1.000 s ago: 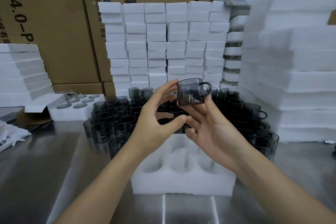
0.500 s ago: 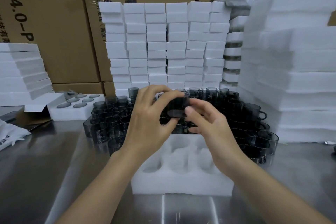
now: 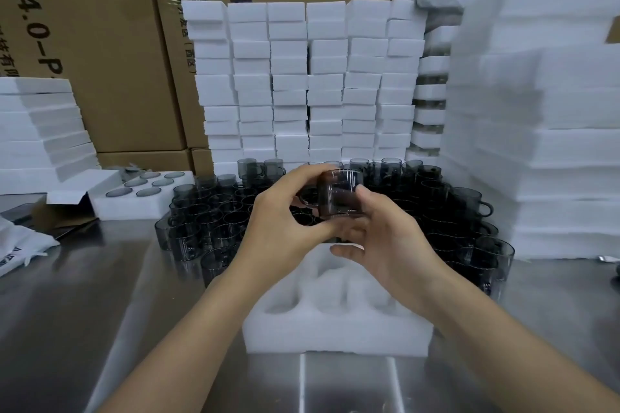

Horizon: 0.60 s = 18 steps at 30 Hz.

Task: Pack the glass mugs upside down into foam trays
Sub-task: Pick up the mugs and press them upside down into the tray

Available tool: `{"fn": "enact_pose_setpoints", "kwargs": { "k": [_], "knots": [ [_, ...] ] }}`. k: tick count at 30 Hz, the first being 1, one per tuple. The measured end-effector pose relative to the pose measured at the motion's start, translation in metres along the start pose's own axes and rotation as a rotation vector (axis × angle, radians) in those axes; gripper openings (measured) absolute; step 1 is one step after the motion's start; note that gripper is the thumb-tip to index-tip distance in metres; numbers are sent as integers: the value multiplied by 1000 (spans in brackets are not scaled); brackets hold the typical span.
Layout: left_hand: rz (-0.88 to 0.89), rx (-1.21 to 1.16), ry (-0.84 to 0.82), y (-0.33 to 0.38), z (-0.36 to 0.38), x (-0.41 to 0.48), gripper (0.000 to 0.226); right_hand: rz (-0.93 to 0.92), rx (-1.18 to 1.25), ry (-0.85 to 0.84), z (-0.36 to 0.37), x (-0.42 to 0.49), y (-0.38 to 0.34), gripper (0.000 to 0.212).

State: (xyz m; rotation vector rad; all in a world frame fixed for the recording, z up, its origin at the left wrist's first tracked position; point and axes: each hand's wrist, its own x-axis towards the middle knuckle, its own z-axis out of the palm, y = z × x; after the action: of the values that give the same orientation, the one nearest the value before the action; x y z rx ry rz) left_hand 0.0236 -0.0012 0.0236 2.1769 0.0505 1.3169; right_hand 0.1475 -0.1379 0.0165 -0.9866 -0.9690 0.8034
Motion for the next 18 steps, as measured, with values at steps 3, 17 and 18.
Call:
{"fn": "enact_pose_setpoints", "kwargs": {
  "k": [3,17,18],
  "knots": [
    [134,142,-28,0,3,-2,63,-92,-152,46,-4,2,-1,46],
    [-123,312,-452,-24,4,-11,59,-3,-766,119,-59,3,-34,32],
    [-121,362,-488,-25,3,-12,55,24,-786,89,-62,2,-34,32]
  ]
}}
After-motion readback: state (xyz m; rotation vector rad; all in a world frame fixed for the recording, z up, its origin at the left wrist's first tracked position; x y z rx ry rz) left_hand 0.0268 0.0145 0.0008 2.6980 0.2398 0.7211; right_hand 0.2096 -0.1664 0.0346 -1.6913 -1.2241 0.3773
